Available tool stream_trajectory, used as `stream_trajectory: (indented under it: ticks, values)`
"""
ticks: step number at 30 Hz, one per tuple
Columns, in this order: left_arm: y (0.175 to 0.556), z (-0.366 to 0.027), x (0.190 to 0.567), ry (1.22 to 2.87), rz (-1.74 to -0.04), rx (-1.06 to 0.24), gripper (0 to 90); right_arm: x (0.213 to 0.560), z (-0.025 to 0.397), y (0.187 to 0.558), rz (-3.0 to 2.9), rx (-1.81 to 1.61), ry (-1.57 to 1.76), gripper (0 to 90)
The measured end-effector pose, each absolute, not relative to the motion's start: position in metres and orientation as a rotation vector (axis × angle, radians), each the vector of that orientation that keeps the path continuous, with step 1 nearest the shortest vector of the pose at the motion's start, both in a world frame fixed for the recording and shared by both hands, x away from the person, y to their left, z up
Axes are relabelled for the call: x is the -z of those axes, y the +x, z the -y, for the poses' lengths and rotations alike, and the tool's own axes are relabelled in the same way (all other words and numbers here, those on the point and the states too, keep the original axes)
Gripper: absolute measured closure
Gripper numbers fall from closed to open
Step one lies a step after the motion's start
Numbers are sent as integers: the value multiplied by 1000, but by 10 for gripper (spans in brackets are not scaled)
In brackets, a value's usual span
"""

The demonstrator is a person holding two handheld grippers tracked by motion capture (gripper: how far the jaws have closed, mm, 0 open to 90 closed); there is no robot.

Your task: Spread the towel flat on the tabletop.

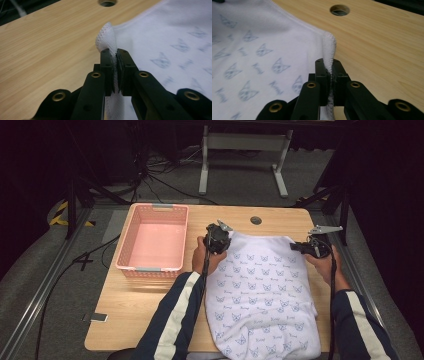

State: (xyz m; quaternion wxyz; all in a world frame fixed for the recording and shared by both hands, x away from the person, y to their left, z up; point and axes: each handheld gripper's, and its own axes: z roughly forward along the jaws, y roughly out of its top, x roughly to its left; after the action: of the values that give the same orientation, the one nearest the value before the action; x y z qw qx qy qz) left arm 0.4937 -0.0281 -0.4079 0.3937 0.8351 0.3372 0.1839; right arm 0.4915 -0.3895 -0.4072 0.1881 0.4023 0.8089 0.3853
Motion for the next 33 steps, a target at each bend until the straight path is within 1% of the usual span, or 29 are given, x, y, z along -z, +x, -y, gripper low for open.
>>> stream_trajectory:
  ticks: [1, 2, 3, 4, 5, 6, 7, 8, 9, 12, 14, 16, 17, 18, 19, 20, 22, 23, 25, 27, 28, 31, 33]
  values:
    - [494, 28, 408, 2119, -855, -467, 841, 407, 390, 492, -2276, -1084, 1132, 857]
    - [481, 27, 405, 2114, -808, -444, 841, 405, 389, 485, -2295, -1088, 1103, 857]
    - [462, 25, 400, 2120, -746, -433, 841, 401, 388, 467, -2339, -1130, 1041, 857]
    - [451, 22, 398, 2112, -713, -418, 841, 399, 388, 460, -2354, -1141, 1016, 856]
    - [451, 22, 398, 2112, -713, -418, 841, 399, 388, 460, -2354, -1141, 1016, 856]
    - [429, 18, 395, 2132, -645, -386, 841, 395, 388, 439, -2397, -1188, 938, 856]
    - [429, 18, 395, 2132, -645, -386, 841, 395, 388, 439, -2397, -1188, 938, 856]
    - [411, 14, 396, 2135, -597, -354, 841, 393, 388, 432, -2413, -1203, 909, 856]
    - [402, 12, 397, 2149, -565, -351, 841, 392, 388, 417, -2437, -1212, 875, 856]
    - [366, 5, 405, 2234, -444, -304, 840, 394, 388, 387, -2538, -1180, 766, 855]
    - [348, 3, 418, 2299, -403, -249, 838, 403, 386, 366, -2621, -1144, 717, 855]
    - [337, 3, 429, 2384, -398, -252, 833, 415, 383, 352, -2667, -1080, 712, 854]
    - [336, 3, 435, 2396, -414, -241, 830, 423, 382, 348, -2684, -1054, 722, 853]
    - [335, 3, 441, 2420, -465, -237, 830, 430, 380, 346, -2688, -1010, 741, 853]
    - [337, 4, 444, 2444, -472, -251, 831, 436, 379, 345, -2677, -952, 776, 853]
    - [340, 5, 450, 2459, -495, -273, 832, 439, 379, 346, -2661, -943, 800, 853]
    - [347, 6, 453, 2455, -510, -269, 836, 443, 378, 349, -2632, -910, 864, 853]
    - [350, 8, 452, 2469, -506, -305, 837, 444, 377, 351, -2625, -891, 851, 853]
    - [356, 13, 453, 2495, -498, -446, 843, 444, 376, 357, -2590, -880, 885, 853]
    - [372, 15, 452, 2482, -551, -423, 847, 445, 375, 367, -2559, -881, 916, 854]
    - [379, 17, 452, 2486, -565, -434, 847, 445, 375, 370, -2547, -874, 925, 855]
    - [399, 27, 450, 2547, -545, -554, 848, 445, 373, 388, -2508, -836, 940, 855]
    - [416, 36, 449, 2577, -582, -622, 850, 445, 371, 404, -2487, -820, 955, 856]
